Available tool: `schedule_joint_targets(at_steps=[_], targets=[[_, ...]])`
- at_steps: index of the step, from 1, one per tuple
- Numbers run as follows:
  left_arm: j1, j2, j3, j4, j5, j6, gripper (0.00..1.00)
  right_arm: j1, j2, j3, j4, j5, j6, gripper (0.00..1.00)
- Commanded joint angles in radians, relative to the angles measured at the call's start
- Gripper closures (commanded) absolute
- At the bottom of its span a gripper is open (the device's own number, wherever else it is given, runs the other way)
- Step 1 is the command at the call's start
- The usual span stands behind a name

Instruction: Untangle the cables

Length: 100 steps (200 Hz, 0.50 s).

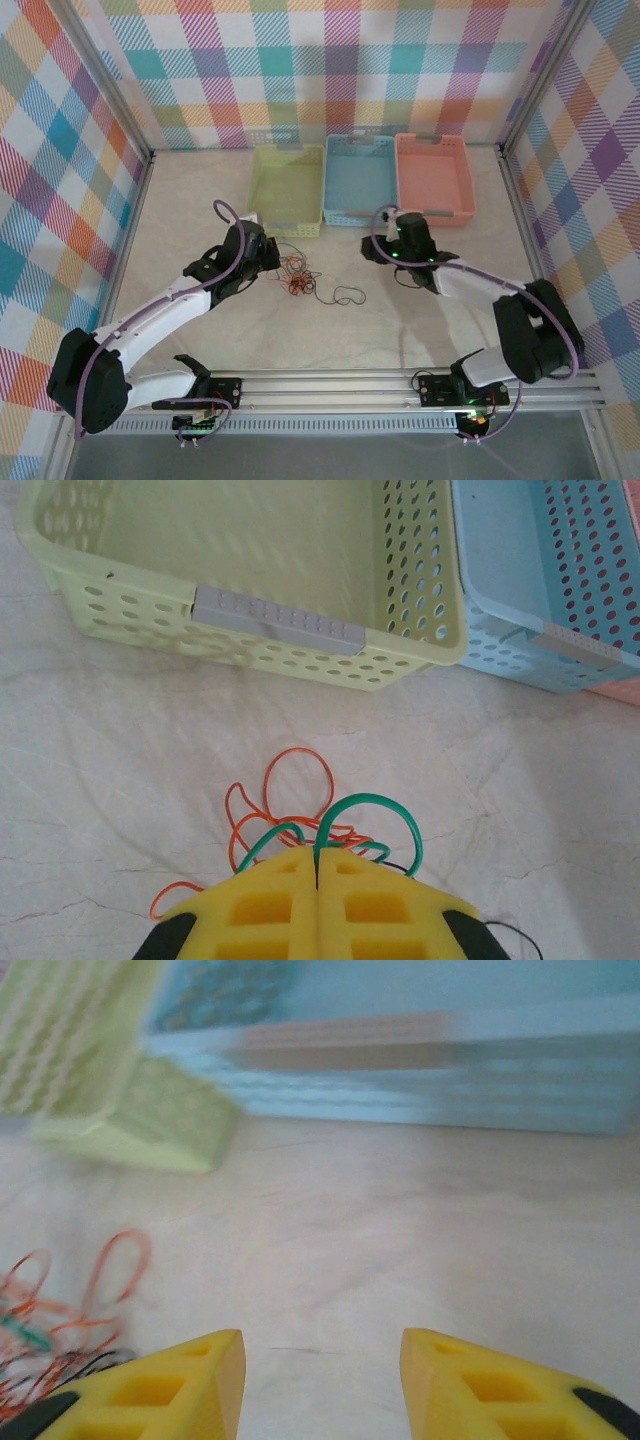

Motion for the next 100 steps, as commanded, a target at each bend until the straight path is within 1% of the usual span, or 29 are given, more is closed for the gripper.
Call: schedule_joint_targets(at_steps=[1,19,47,77,100], targets=[[0.012,0.004,0.005,0.02,0.01,0.019,1.0,0.091,0.069,0.1,-0.064,-0.127,-0.165,0.54],[0.012,0.003,0.006,0.016,-0.001,0.019,1.0,0.149,0.12,0.15,-0.11,-0.156,-0.243,0.53],[0.012,0.001,0.012,-0.005,-0.03,0.014,1.0,0.173,0.175,0.187,-0.14,-0.206,-0.279,0.55],[0.012,0.009,0.019,-0.03,-0.08,-0.009,1.0,0.237,0.22,0.245,-0.238,-0.154,-0.373,0.56],[0.012,0.02,0.024,-0.039,-0.091,-0.017,1.0,0.277,0.252,0.287,-0.323,-0.114,-0.432,0.56]])
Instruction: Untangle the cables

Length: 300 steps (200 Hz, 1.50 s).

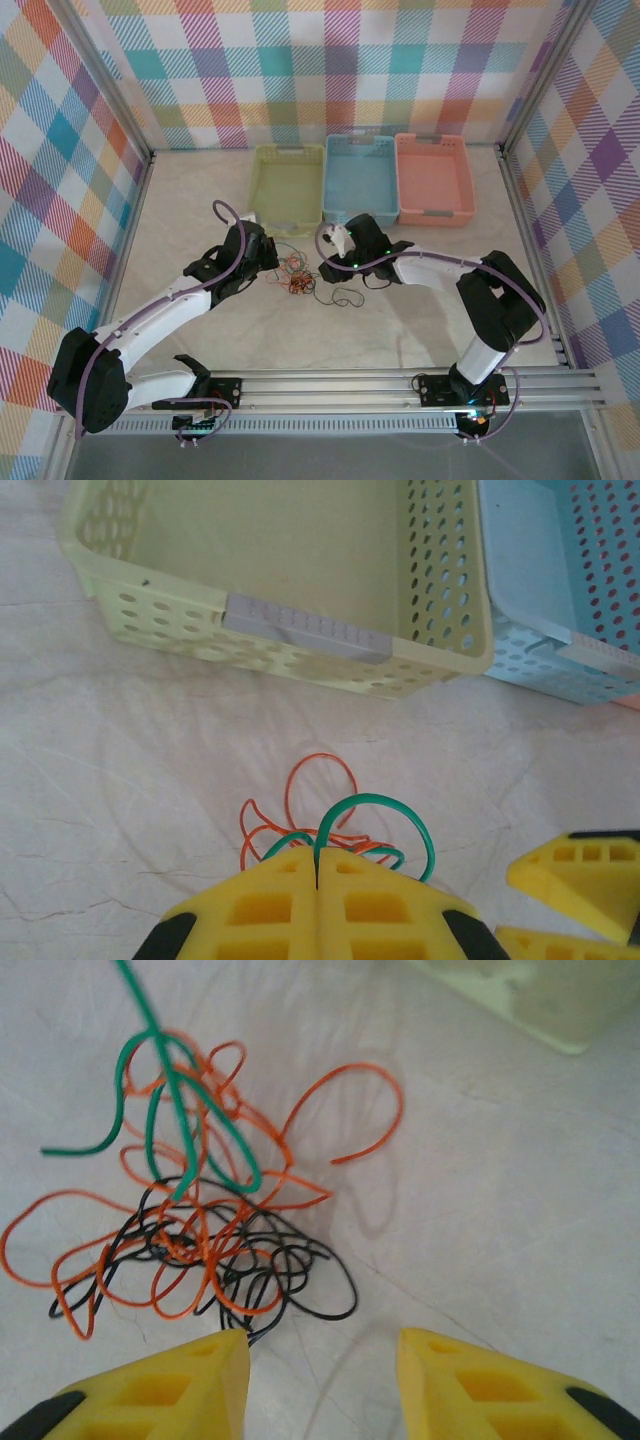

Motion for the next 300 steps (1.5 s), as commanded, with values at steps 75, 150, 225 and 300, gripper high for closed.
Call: schedule_joint_targets(at_steps=[75,150,225,300], targets=[[0.022,0.056,0.033,-0.044,-0.089,-0.035,1.0,0.143,0.081,0.102,-0.224,0.14,-0.256,0.57],[0.031,0.067,0.04,-0.051,-0.076,-0.037,1.0,0.18,0.166,0.152,-0.269,0.145,-0.274,0.56],[0.031,0.073,0.049,-0.05,-0.071,-0.029,1.0,0.185,0.222,0.186,-0.304,0.195,-0.273,0.7],[0.031,0.077,0.053,-0.084,-0.071,-0.026,1.0,0.178,0.141,0.132,-0.238,0.233,-0.266,1.0]])
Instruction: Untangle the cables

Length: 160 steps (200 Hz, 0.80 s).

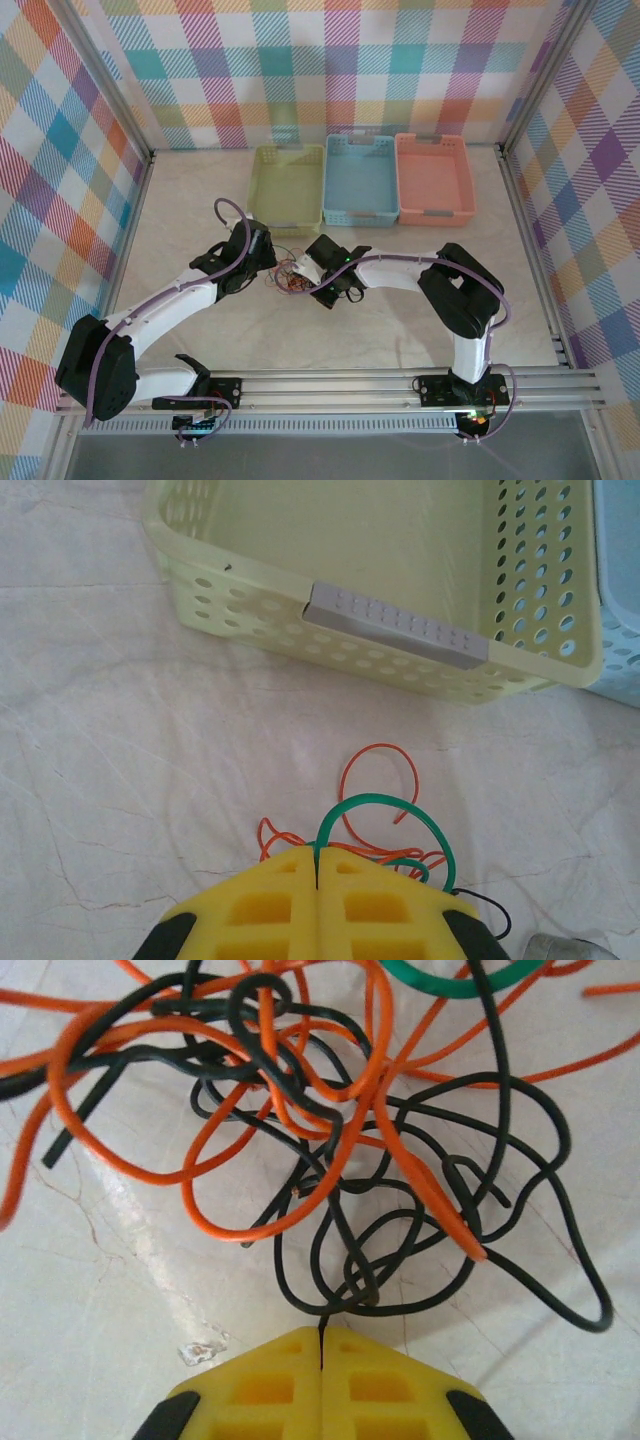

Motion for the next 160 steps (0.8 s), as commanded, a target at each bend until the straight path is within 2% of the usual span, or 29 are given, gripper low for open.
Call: schedule_joint_targets(at_steps=[1,29,56,95,160], targets=[[0.011,0.006,0.029,-0.039,-0.011,0.0,1.0,-0.003,-0.052,-0.041,0.032,0.026,0.003,1.0],[0.011,0.003,0.031,-0.045,-0.021,0.002,1.0,-0.028,-0.131,-0.104,0.114,0.059,0.025,1.0],[0.011,-0.003,0.03,-0.051,-0.03,0.0,1.0,-0.066,-0.231,-0.183,0.219,0.141,0.078,1.0],[0.011,-0.013,0.024,-0.045,-0.034,-0.005,1.0,-0.207,-0.391,-0.325,0.38,0.187,0.239,1.0],[0.011,-0.02,0.02,-0.047,-0.041,-0.007,1.0,-0.383,-0.56,-0.473,0.477,0.323,0.469,1.0]])
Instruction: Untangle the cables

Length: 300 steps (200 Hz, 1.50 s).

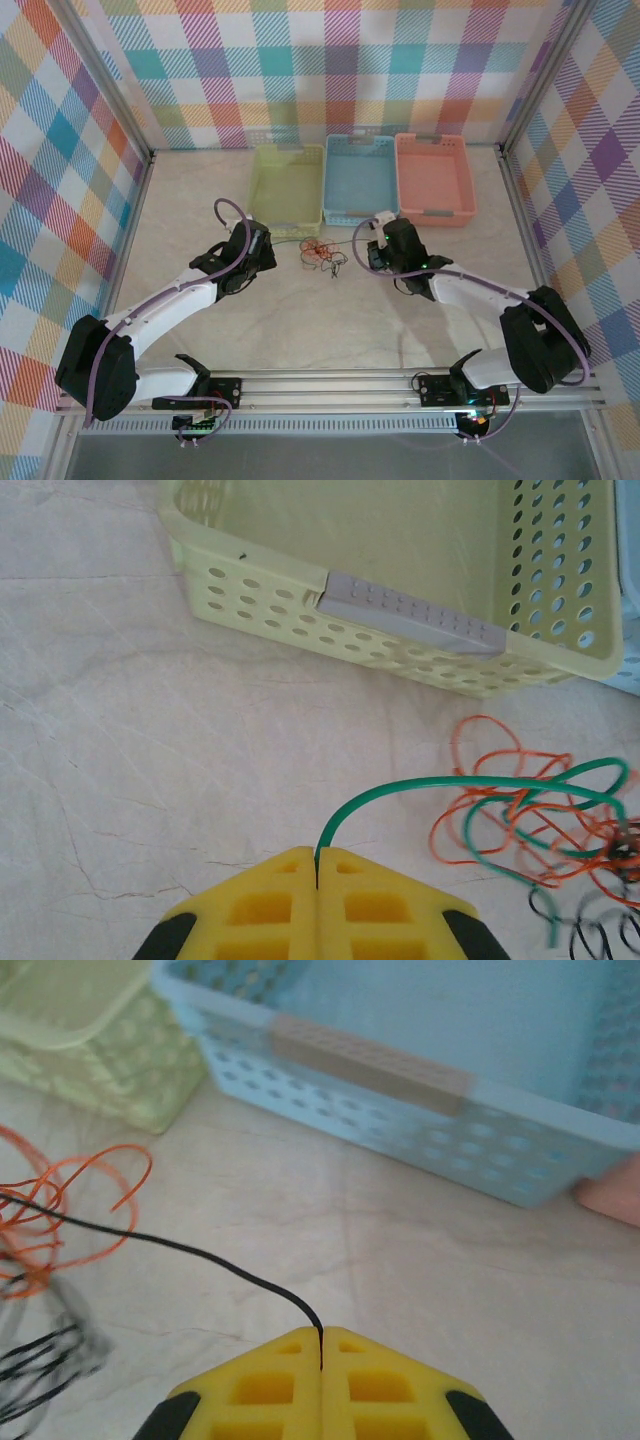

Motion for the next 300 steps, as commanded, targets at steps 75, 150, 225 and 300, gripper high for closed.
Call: schedule_joint_targets(at_steps=[75,150,225,300], targets=[[0.012,-0.116,-0.031,-0.007,-0.118,-0.031,1.0,-0.154,-0.112,-0.082,-0.023,0.229,0.309,1.0],[0.013,-0.29,-0.122,0.043,-0.231,-0.087,1.0,-0.196,-0.094,-0.075,-0.096,0.299,0.4,1.0],[0.012,-0.453,-0.2,0.061,-0.328,-0.127,1.0,-0.25,-0.116,-0.108,-0.133,0.367,0.519,1.0],[0.012,-0.532,-0.246,0.072,-0.388,-0.164,1.0,-0.303,-0.168,-0.149,-0.191,0.425,0.669,1.0]])
